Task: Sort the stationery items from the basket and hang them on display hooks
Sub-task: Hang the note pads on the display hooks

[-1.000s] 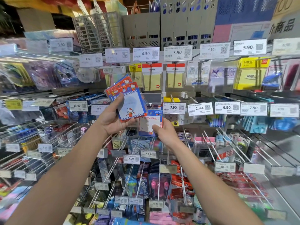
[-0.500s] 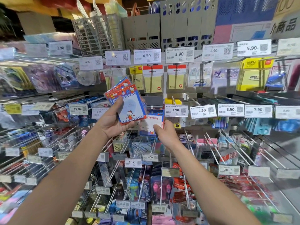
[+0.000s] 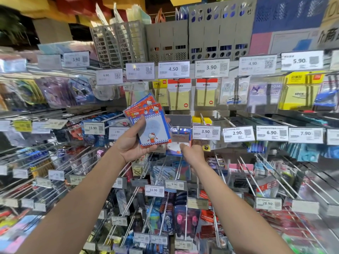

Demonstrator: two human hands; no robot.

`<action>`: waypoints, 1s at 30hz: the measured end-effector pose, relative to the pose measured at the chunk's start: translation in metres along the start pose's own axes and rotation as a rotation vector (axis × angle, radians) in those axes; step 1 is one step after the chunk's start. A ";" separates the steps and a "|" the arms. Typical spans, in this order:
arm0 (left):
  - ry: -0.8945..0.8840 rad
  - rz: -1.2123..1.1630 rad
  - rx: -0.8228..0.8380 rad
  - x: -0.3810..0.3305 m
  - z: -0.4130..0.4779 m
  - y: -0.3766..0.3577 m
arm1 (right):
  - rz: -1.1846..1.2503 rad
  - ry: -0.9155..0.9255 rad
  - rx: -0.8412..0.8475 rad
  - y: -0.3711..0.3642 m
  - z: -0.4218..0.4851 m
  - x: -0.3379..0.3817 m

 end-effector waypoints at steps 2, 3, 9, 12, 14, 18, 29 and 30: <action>0.002 0.008 0.003 0.000 0.000 0.001 | 0.019 -0.041 -0.005 0.000 0.004 0.000; 0.002 0.011 0.006 -0.001 0.001 0.001 | 0.015 -0.067 0.004 0.000 0.007 0.000; 0.012 0.017 -0.001 0.001 0.002 0.002 | -0.080 -0.206 0.093 -0.001 0.019 0.012; 0.018 0.025 -0.013 0.002 0.002 0.004 | -0.115 -0.216 0.120 0.000 0.024 0.013; 0.015 0.047 -0.011 0.001 0.002 0.005 | -0.090 -0.176 0.088 0.001 0.024 0.010; 0.022 0.098 -0.041 0.002 0.003 0.010 | -0.348 -0.104 -0.029 0.007 0.009 0.005; 0.006 0.178 -0.114 0.011 0.005 0.026 | -0.263 0.723 -0.160 0.005 -0.099 0.056; -0.004 0.185 -0.122 0.012 0.005 0.027 | -0.258 0.781 -0.177 0.003 -0.108 0.064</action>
Point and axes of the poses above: each hand's wrist, its own z-axis towards the middle knuckle, its own y-axis out of the back of the hand, x = y × z, the point moved 5 cm from there along z, towards the middle knuckle, and after that the axes turned 14 degrees about x, right-handed, at the moved point
